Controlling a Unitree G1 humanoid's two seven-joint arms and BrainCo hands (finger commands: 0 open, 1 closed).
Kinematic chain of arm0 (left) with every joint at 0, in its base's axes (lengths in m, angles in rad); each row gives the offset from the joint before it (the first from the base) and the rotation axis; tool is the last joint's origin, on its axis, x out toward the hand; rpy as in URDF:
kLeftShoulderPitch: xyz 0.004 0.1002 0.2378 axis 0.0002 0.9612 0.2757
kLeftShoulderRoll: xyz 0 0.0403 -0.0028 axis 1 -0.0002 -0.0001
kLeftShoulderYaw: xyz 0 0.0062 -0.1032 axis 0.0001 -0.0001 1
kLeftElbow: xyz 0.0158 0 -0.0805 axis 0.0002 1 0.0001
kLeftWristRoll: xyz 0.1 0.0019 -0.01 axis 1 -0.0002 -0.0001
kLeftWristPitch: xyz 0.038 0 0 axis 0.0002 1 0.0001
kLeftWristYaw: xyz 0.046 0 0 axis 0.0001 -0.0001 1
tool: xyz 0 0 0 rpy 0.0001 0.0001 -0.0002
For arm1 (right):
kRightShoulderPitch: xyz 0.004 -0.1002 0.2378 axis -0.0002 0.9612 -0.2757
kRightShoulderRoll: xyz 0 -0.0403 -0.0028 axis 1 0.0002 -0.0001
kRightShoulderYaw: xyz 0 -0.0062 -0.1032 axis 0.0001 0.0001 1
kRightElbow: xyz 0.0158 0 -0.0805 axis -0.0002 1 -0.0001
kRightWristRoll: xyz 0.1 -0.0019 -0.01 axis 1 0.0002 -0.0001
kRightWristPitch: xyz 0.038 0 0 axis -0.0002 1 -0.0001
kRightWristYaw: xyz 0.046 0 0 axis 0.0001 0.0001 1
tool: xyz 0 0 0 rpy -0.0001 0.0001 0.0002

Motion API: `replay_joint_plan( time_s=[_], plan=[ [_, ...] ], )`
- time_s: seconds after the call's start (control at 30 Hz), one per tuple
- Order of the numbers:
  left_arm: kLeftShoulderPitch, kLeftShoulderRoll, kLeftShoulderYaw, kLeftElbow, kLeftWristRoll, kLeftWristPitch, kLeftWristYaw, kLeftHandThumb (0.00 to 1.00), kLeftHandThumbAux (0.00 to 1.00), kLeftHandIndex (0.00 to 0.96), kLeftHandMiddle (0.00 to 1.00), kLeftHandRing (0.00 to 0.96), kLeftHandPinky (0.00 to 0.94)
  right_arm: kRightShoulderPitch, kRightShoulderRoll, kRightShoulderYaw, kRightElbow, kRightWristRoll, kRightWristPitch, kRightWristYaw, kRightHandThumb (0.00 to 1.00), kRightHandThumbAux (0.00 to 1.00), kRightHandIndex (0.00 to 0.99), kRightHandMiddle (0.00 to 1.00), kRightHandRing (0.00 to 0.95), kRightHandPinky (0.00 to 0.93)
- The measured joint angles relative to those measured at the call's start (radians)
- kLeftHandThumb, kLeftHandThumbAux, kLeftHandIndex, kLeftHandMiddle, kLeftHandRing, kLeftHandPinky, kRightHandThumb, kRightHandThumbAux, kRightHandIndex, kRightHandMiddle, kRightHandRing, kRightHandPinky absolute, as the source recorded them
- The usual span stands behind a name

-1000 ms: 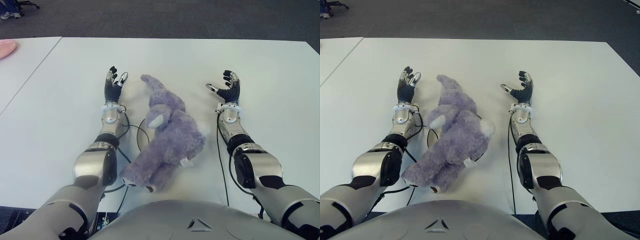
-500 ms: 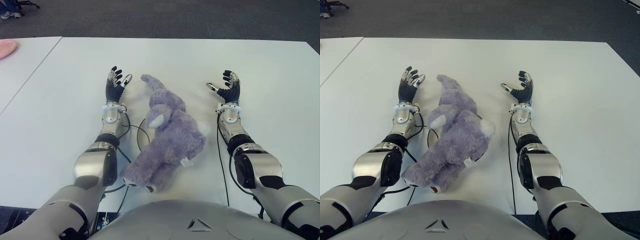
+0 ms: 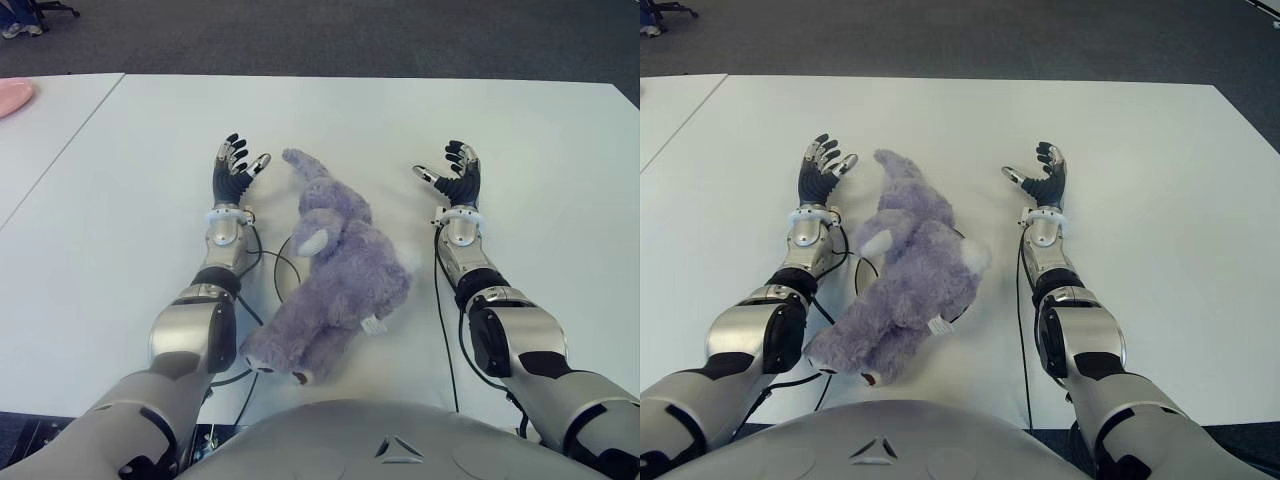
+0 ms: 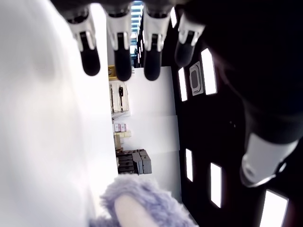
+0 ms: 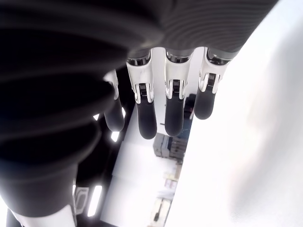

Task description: Put the doll into the plate.

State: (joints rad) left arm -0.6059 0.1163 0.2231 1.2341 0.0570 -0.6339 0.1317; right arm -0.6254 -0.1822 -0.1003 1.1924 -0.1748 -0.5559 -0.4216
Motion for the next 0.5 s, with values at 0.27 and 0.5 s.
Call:
replay_joint_plan(
  time_s=[0.27,0.5],
  plan=[
    [0.0,-0.003,0.003,-0.003,0.0,0.001,0.0,0.0,0.693,0.146,0.178,0.169,0.185,0.0,0.0,0.001,0.0,0.0,0.001,-0.002,0.0,0.837,0.199,0.237,0.2,0.154],
    [0.0,-0.005,0.006,-0.004,-0.003,0.004,0.0,0.0,0.697,0.154,0.183,0.172,0.185,0.0,0.0,0.002,0.0,0.0,0.001,-0.002,0.0,0.827,0.201,0.241,0.202,0.148]
  ],
)
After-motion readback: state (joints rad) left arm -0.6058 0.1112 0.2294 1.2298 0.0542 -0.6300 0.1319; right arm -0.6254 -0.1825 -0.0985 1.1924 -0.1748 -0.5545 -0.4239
